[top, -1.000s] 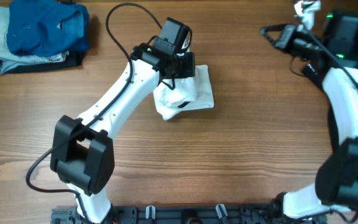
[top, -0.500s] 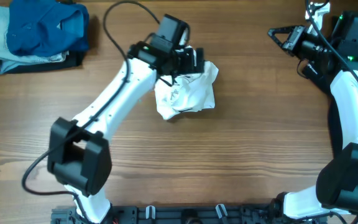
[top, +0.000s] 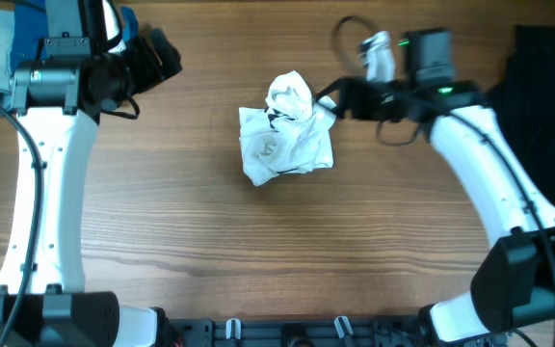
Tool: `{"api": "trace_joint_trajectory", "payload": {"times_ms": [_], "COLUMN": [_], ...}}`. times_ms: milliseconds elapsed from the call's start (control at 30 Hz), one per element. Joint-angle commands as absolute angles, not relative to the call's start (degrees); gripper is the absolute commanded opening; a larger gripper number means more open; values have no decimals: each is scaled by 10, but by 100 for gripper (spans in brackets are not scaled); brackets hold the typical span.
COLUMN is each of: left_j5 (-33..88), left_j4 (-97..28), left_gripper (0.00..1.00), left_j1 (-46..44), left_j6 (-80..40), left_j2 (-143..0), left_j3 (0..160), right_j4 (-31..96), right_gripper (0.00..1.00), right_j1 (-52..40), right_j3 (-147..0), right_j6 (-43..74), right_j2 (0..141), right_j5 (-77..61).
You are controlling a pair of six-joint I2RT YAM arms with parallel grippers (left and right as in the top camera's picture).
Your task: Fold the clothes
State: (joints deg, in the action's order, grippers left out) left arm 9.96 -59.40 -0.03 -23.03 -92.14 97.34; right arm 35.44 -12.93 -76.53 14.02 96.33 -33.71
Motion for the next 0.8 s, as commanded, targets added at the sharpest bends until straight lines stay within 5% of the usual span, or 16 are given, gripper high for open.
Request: {"api": "trace_joint_trajectory", "payload": {"times_ms": [0,100,333,567,767], "left_j5": [103,102,100,93,93], "left_j4": [-603,-604,-616,-620,-620], "left_gripper": [100,100,100,100,100], "left_j1": [5,5,5,5,5], "left_j6": [-197,-197,-197,-197,-197], "left_j2": [-943,-953,-970,-972,-972], "left_j3": [970,970,970,969,969], "right_j4": [359,355,361,360,456], "right_gripper": [70,59,53,4,5], "right_j1": [-178,-213,-245,-235,-150], "right_j3": [-766,-766,-766,-768,-769], "right_j6": [179,200,212,224,221], "right_j2": [982,1003,1078,1080,1009], "right_j5": [-219,-192,-178,-163,-155]}}
